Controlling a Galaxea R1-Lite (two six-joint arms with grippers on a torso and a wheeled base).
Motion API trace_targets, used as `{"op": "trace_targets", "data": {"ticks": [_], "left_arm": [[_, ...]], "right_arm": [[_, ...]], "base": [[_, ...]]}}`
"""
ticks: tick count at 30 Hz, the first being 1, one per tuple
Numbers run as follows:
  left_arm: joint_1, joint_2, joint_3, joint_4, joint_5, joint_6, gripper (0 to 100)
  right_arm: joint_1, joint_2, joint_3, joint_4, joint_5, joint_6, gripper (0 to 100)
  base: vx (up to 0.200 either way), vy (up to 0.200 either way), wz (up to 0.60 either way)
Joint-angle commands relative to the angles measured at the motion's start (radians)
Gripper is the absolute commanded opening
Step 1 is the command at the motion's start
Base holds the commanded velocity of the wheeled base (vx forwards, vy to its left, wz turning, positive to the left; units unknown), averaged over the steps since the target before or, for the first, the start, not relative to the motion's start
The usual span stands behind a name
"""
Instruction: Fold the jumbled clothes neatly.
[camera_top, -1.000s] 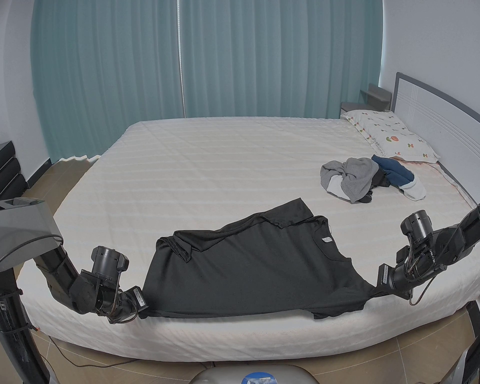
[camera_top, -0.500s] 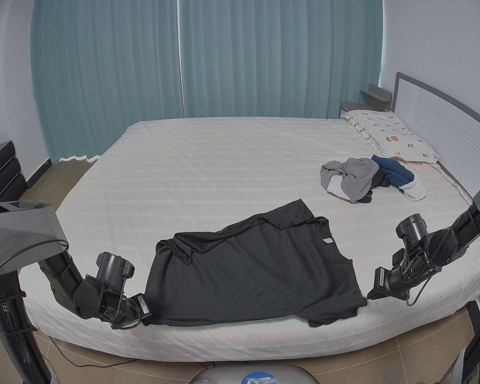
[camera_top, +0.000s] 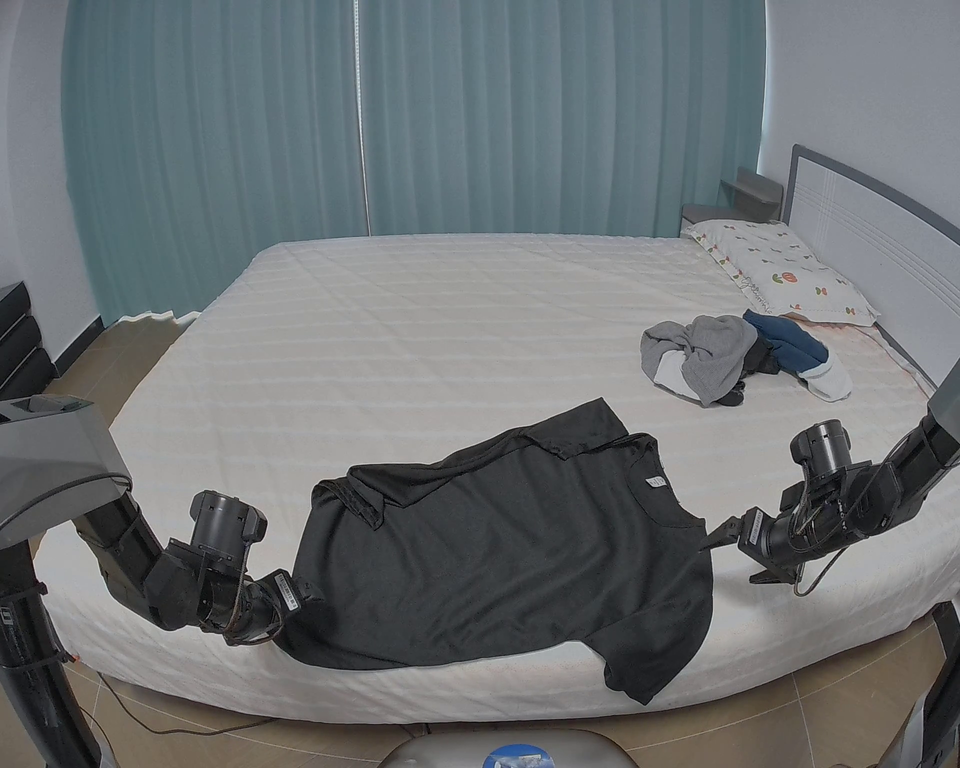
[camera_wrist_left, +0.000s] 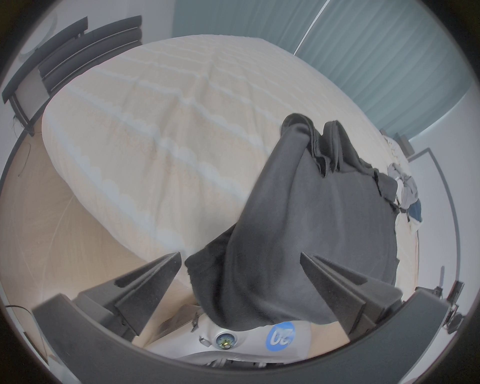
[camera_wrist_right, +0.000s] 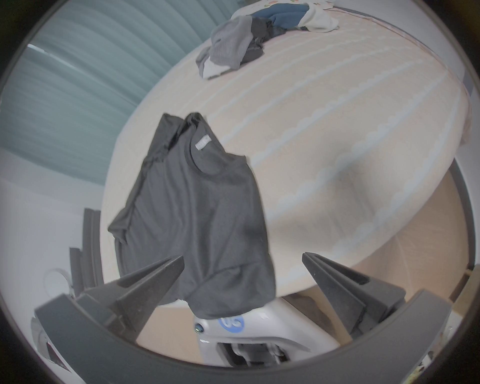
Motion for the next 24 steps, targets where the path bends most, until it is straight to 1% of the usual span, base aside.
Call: {"op": "trace_targets", "data": {"ticks": [1, 3, 4, 6, 8, 9, 12, 14, 18, 21, 24], "left_arm": [[0.004, -0.022, -0.042, -0.014, -0.004, -0.057, 100], [0.004, -0.021, -0.051, -0.023, -0.004, -0.08, 100], [0.005, -0.012, -0.058, -0.044, -0.004, -0.1, 100], [0.01, -0.009, -0.058, -0.069, -0.004, -0.114, 100], [0.01, -0.007, -0.058, -0.084, -0.004, -0.122, 100], [0.01, -0.001, -0.061, -0.106, -0.002, -0.138, 100], [0.01, 0.005, -0.067, -0.113, -0.004, -0.146, 100], [0.022, 0.008, -0.078, -0.113, -0.004, -0.149, 100], [0.042, 0.02, -0.091, -0.116, -0.005, -0.149, 100], [0.042, 0.033, -0.091, -0.139, -0.008, -0.168, 100], [0.048, 0.027, -0.081, -0.175, -0.045, -0.198, 100]], "right_arm": [[-0.005, 0.054, 0.04, -0.125, 0.055, 0.093, 100], [-0.005, 0.075, 0.06, -0.183, 0.082, 0.123, 100], [-0.005, 0.101, 0.077, -0.252, 0.115, 0.154, 100], [-0.004, 0.113, 0.089, -0.309, 0.125, 0.183, 100], [-0.005, 0.112, 0.092, -0.326, 0.127, 0.2, 100], [-0.004, 0.109, 0.092, -0.339, 0.138, 0.238, 100], [-0.004, 0.101, 0.089, -0.344, 0.168, 0.289, 100], [-0.007, 0.101, 0.084, -0.345, 0.181, 0.304, 100], [-0.027, 0.112, 0.08, -0.345, 0.193, 0.309, 100], [-0.028, 0.109, 0.087, -0.345, 0.225, 0.306, 100], [-0.031, 0.104, 0.087, -0.345, 0.236, 0.309, 100]], "base": [[0.0, 0.0, 0.0], [0.0, 0.0, 0.0], [0.0, 0.0, 0.0], [0.0, 0.0, 0.0], [0.0, 0.0, 0.0], [0.0, 0.0, 0.0], [0.0, 0.0, 0.0], [0.0, 0.0, 0.0], [0.0, 0.0, 0.0], [0.0, 0.0, 0.0], [0.0, 0.0, 0.0]]}}
